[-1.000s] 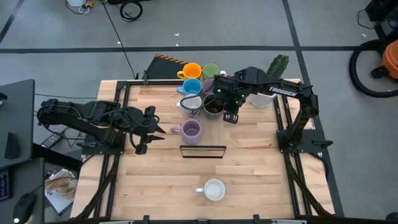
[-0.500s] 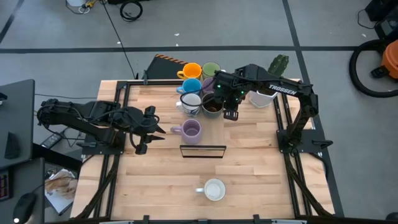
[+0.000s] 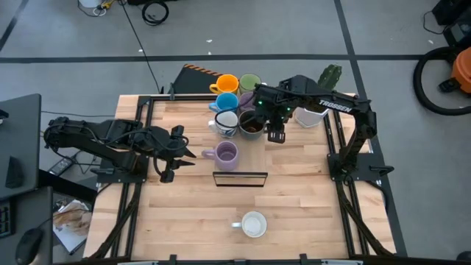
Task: Place coffee mugs
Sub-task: Put the light blue mug on the shelf
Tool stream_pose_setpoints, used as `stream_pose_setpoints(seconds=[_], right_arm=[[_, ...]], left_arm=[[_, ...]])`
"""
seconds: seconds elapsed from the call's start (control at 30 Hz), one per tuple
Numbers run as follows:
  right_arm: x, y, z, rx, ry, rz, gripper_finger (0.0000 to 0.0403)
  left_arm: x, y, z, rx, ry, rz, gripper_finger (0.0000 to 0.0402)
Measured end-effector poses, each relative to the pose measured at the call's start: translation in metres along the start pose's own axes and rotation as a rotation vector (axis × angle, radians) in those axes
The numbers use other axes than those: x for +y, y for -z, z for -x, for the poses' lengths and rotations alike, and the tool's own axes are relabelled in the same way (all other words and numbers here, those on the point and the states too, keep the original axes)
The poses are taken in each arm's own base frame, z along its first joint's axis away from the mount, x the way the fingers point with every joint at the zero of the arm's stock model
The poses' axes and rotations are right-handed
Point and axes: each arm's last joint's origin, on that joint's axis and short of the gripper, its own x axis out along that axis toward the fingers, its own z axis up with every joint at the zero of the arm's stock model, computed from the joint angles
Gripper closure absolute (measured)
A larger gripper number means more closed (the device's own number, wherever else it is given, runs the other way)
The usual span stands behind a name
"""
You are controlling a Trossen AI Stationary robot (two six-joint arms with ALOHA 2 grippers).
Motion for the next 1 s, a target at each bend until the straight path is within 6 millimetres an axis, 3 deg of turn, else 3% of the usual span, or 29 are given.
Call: stream_pose_setpoints(seconds=[0.3,0.47,0.8,1.0], right_arm=[[0.000,0.001,0.032,-0.104,0.050,0.106,0.0199],[-0.006,-0.015,0.039,-0.271,0.132,0.145,0.0179],[-0.023,-0.036,0.023,-0.346,0.087,0.250,0.0182],[-0.024,-0.047,0.007,-0.318,0.112,0.283,0.0153]], left_arm=[[0.000,-0.001,0.000,-0.005,0.000,0.000,0.0285],[0.000,-0.001,0.000,-0.009,0.000,-0.004,0.0285],[0.000,-0.002,0.000,-0.017,0.000,-0.009,0.0285],[0.000,-0.002,0.000,-0.024,0.000,-0.015,0.0285]])
